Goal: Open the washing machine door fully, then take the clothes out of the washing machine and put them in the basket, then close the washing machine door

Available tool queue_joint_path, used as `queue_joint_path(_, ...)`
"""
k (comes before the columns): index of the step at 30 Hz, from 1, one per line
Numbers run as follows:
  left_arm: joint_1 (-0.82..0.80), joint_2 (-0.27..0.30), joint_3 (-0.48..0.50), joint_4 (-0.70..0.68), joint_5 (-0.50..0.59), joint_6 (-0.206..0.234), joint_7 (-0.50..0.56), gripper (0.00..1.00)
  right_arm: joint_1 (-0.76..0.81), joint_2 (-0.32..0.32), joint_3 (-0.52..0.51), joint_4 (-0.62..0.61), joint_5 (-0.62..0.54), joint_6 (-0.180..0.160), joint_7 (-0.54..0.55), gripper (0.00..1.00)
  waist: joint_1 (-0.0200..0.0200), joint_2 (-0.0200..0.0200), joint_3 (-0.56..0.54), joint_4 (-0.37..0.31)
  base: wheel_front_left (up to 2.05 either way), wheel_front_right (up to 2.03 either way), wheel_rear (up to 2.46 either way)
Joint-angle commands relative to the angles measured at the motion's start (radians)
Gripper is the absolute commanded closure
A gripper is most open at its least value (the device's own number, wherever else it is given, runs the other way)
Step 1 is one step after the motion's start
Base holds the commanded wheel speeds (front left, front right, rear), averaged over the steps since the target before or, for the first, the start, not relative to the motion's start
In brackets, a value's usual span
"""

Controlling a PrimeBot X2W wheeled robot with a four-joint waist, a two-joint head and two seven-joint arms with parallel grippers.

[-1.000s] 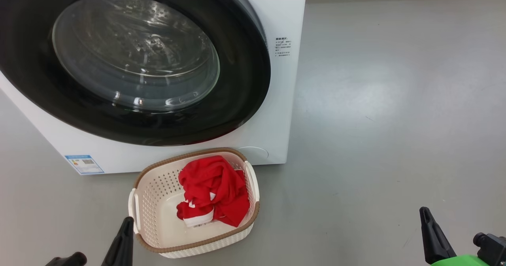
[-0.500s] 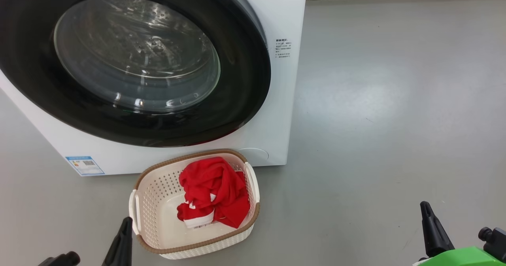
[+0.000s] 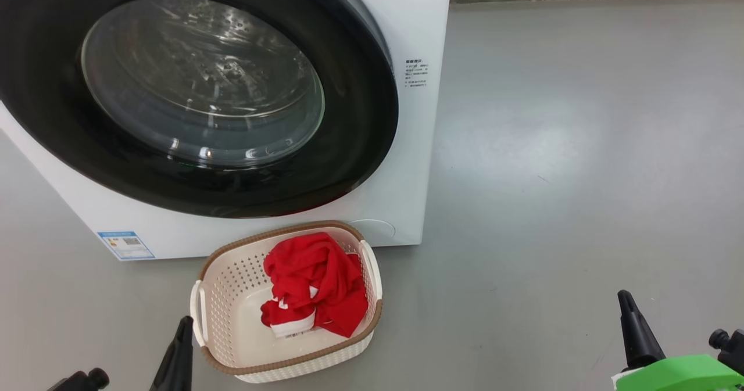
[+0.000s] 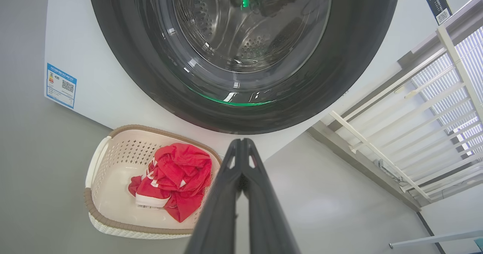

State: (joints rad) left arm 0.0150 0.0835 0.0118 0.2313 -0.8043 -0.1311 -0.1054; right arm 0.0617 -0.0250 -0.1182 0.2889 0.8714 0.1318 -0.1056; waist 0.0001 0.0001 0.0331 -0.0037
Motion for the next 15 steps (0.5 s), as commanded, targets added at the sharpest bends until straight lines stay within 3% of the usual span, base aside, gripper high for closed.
queue_joint_path(1,-0.046,0.011,0.025,-0.019,-0.029,0.0,0.007,1.0,-0.05,-0.015,0.003,-0.027,0.023,0.0,0.006,1.0,-0.0001,-0.0001,0.0,0.0,0.0,0.0,0.0)
queue_joint_path(15,-0.062,0.004,0.038,-0.012,-0.18,0.0,0.047,1.0,-0.074,-0.017,0.003,-0.03,0.16,-0.001,0.047,1.0,-0.0001,-0.0001,-0.006,0.001,0.0,0.0,0.0)
